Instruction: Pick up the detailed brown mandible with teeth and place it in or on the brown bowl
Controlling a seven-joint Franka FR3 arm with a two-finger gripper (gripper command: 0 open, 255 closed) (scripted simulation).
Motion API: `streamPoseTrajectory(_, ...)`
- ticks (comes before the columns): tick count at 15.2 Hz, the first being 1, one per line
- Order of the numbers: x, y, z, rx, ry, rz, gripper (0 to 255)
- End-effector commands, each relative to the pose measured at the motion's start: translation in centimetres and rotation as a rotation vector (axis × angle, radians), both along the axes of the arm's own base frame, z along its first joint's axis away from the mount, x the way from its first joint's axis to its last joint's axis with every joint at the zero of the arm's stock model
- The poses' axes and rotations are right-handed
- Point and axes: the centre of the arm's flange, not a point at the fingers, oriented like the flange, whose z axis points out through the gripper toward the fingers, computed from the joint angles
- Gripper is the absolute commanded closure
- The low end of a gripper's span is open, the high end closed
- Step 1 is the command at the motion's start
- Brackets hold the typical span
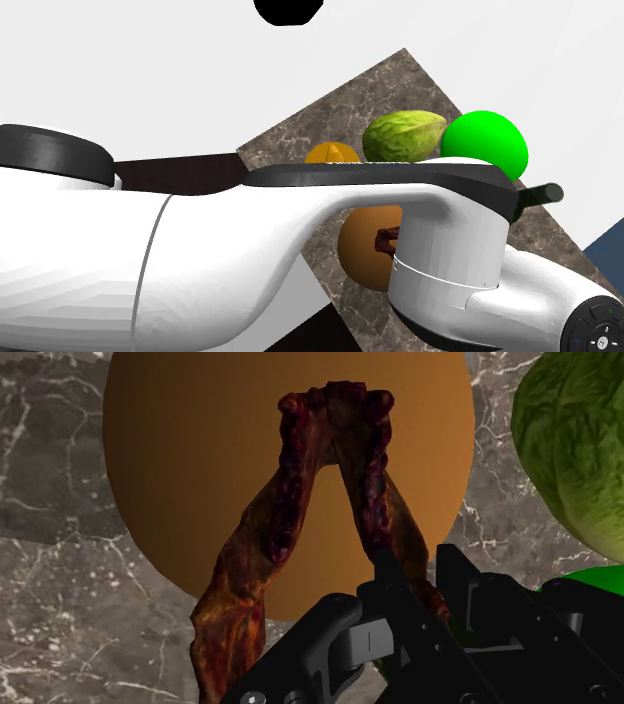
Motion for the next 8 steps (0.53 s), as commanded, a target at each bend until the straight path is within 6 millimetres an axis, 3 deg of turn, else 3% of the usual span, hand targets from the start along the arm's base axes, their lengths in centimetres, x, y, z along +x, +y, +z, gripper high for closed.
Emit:
streamPoseTrajectory(1, -0.38, 0.08, -1.32, 0.007, 0.038, 0.005, 255)
streamPoseTrajectory(2, -0.38, 0.08, -1.32, 0.007, 0.038, 0.005, 255)
streamPoseTrajectory(3, -0.46, 0.12, -1.36, 0.007, 0.038, 0.004, 0)
streamPoseTrajectory(8, -0.39, 0.08, -1.32, 0.007, 0.038, 0.005, 0)
